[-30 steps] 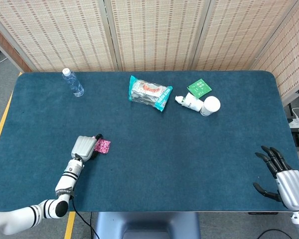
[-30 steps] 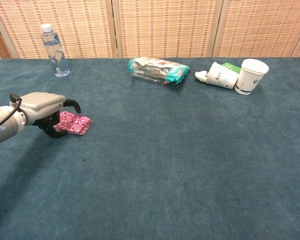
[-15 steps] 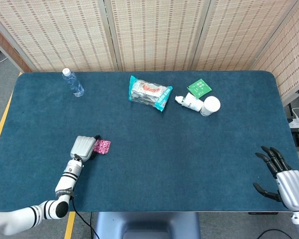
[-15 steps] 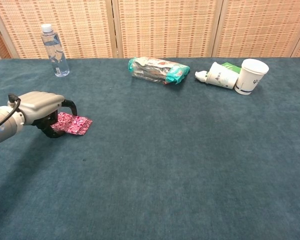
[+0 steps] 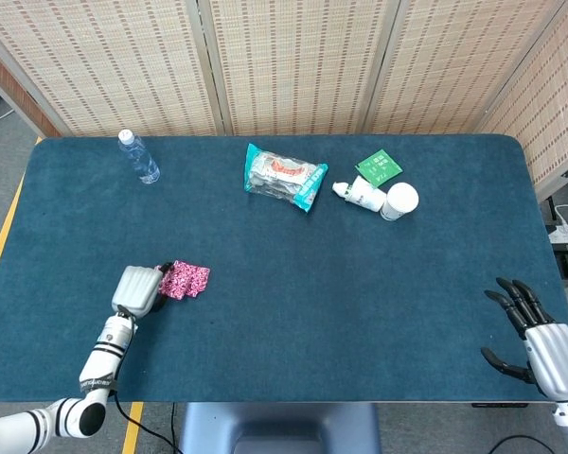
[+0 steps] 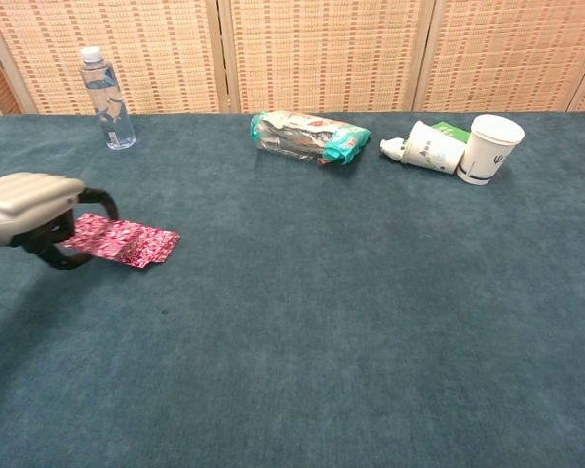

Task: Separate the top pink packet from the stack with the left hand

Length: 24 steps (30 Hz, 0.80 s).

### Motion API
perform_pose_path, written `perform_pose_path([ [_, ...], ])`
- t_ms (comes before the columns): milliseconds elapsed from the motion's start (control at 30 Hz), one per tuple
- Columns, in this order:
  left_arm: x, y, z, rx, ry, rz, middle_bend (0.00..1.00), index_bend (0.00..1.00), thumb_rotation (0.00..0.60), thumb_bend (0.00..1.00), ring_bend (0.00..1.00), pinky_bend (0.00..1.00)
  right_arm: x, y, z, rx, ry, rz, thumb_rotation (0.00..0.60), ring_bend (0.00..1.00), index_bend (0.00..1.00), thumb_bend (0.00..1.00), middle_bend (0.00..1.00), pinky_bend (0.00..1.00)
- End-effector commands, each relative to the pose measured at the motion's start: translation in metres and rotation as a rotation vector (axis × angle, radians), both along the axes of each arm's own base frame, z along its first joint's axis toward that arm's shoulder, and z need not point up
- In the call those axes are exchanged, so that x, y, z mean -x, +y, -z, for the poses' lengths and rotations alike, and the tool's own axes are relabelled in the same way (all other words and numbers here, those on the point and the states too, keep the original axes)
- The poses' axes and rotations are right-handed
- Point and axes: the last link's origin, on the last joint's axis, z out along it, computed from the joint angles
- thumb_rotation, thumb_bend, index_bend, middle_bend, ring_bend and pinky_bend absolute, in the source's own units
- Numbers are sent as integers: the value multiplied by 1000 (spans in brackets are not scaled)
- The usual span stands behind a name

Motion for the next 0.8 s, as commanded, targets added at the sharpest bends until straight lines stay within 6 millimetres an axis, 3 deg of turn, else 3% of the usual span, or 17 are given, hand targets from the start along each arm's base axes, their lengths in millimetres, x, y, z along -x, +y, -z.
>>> perform_pose_path([
  [33,19,-11,-12,-17,20,-22,1000,469,600,365,1000,1000,0,0,1,-5,4,3,600,0,165,120,58,386],
  [300,63,-30,-33,-48,56,-105,1000,469,600,365,1000,1000,0,-1,2,0,9,3,600,0,165,120,58,386],
  [567,83,-33,-32,-47,84,-149,1000,457,600,364,1000,1000,0,-1,2,-1,11,3,600,0,165,120,58,387],
  [800,84,-35,-31,-38,90,-171,1000,200,600,360,1000,1000,0,-1,1,0,10,2,600,0,165,120,58,387],
])
